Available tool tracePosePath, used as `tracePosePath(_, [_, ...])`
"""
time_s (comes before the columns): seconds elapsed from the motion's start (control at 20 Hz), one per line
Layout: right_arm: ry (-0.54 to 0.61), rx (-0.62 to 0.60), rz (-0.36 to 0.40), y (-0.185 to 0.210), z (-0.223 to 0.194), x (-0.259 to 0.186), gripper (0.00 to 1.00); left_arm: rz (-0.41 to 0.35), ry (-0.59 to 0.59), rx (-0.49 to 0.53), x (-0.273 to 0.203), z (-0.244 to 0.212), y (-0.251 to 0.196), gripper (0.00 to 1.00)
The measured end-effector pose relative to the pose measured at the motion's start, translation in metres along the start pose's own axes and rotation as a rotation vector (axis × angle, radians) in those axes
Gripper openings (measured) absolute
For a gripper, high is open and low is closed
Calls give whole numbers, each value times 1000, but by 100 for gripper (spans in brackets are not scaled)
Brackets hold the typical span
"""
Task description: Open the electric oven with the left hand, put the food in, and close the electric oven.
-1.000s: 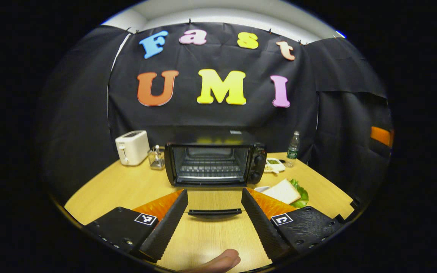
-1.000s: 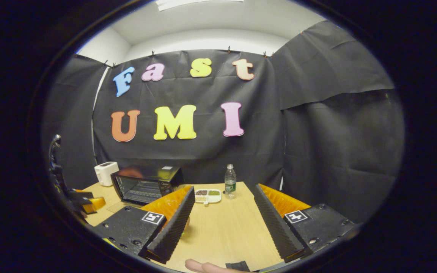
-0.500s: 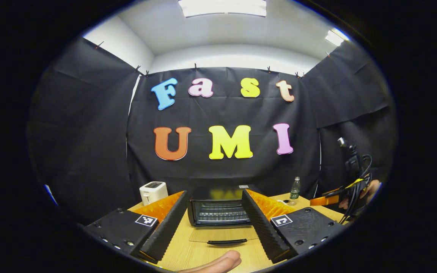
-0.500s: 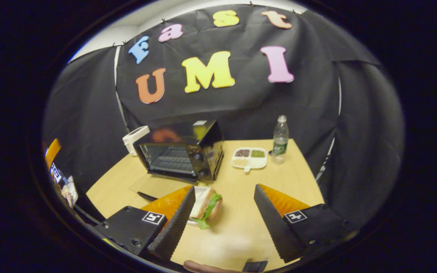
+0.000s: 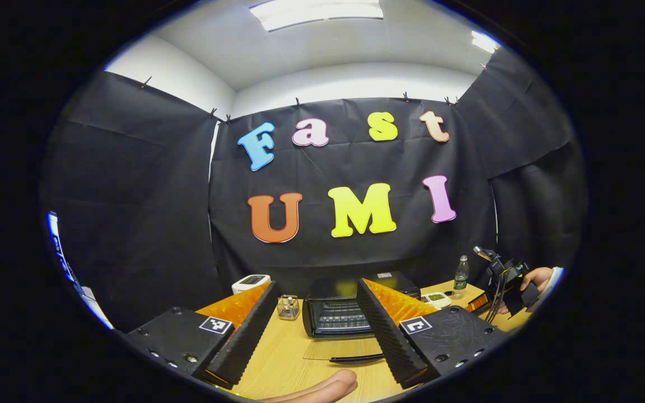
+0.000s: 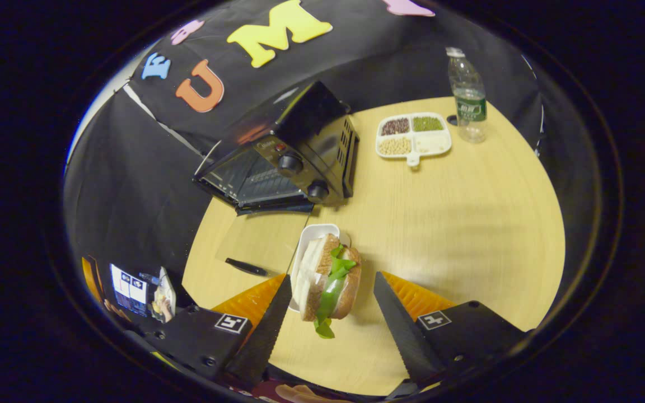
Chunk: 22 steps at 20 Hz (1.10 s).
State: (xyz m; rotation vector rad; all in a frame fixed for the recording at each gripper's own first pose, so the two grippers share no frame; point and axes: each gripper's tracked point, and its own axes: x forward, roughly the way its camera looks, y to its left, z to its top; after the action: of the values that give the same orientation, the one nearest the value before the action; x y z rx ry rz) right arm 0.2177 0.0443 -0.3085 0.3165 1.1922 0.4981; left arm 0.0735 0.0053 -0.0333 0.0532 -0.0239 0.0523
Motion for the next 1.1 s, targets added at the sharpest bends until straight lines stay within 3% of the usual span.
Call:
tracePosePath(0.25, [114,97,81,-2,-3,23,87,-52,18,12,3,-5,-26,95])
tracePosePath(0.3, [128,115,87,-4,-3,26,81,-55,28,10,4,-8,-28,95])
tracePosePath(0.4, [155,155,129,1,-5,26,51,-46,55,-6,8,-13,-27,95])
tracePosePath(0.45, [150,169,139,-3,-4,27,60,-43,70,-16,10,-17,-28,95])
tracePosePath(0.55, [144,163,152,-1,-4,25,53,-39,93,-34,12,-25,-26,95])
tracePosePath(0.6, [142,165,150,-1,-4,24,39,-39,97,-36,13,-26,-25,95])
tracePosePath(0.65, [135,169,145,0,-4,24,45,-40,98,-34,13,-27,-24,95])
tracePosePath(0.7, [126,173,139,1,-2,23,43,-38,100,-34,14,-28,-23,95])
tracePosePath(0.75, [117,178,133,2,-4,21,33,-38,96,-34,15,-29,-21,95])
tracePosePath(0.8, [106,181,127,4,-3,18,41,-46,89,-35,15,-28,-21,95])
tracePosePath(1.1, [-37,224,69,19,-3,-18,41,-108,62,-86,9,-32,-10,95])
